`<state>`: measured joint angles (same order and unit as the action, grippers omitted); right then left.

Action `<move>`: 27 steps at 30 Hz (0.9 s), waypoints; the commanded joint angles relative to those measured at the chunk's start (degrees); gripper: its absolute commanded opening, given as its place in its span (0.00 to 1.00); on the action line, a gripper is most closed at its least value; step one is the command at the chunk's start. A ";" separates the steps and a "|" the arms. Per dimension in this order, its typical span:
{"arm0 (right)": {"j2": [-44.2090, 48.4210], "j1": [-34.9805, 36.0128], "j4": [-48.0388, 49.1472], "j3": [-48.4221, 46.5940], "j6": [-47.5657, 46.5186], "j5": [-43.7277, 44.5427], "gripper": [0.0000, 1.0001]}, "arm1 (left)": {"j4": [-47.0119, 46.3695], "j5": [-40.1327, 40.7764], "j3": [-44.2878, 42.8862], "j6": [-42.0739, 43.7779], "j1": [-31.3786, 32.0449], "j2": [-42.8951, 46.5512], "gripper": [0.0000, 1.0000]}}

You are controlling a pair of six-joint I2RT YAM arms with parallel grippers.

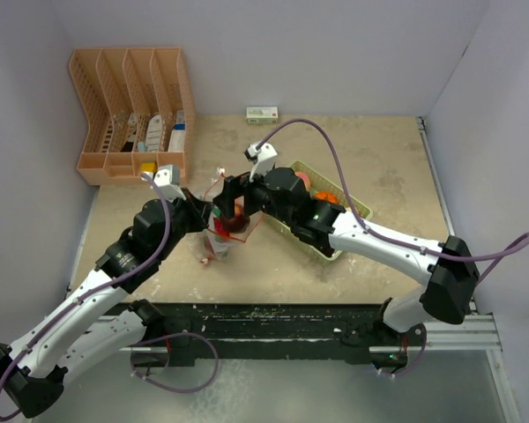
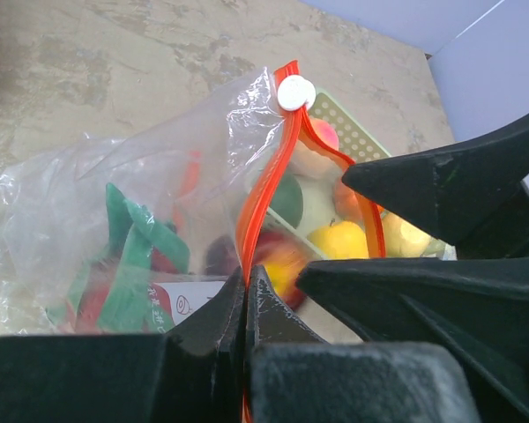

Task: Place the food in the zip-top bag and seal the zipper
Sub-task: Place the fake fruit in the zipper food storage bag.

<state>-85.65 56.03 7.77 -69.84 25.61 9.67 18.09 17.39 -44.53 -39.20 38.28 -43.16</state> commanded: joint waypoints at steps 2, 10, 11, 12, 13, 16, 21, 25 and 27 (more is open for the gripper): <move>4.10 0.23 -0.67 -2.45 -2.20 1.17 1.00 | -3.55 0.20 -2.22 1.07 -0.02 0.14 0.00; 14.23 0.11 -16.71 0.82 3.21 16.38 1.00 | -3.36 0.16 -3.58 2.00 0.01 0.22 0.00; 15.24 -0.10 -21.59 1.26 4.64 20.11 1.00 | -3.28 0.05 -3.62 2.10 -0.01 0.37 0.00; 15.88 -0.70 -26.91 1.67 6.63 22.71 1.00 | -3.24 0.02 -3.56 2.15 0.01 0.48 0.00; 16.09 -1.84 -31.66 2.17 8.65 23.91 0.99 | -3.23 -0.06 -3.46 2.14 0.03 0.68 0.00; 16.65 -7.27 -40.69 6.26 13.88 20.76 0.95 | -3.47 -0.24 -2.83 1.95 -0.02 1.40 0.00; 16.89 -13.40 -41.69 14.89 17.12 15.31 0.91 | -3.46 -0.45 -2.01 2.15 0.03 2.88 0.00; 12.34 -14.49 -41.17 16.23 18.76 16.06 0.89 | -3.17 -0.50 -2.16 2.68 0.02 3.89 0.00; 8.96 -15.85 -39.89 17.12 19.05 15.35 0.88 | -2.99 -0.51 -2.11 2.87 0.00 4.34 0.00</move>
<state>-73.45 41.71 -32.91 -52.95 41.45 25.69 18.55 17.23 -44.91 -37.78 38.28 -40.47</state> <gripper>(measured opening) 0.892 0.006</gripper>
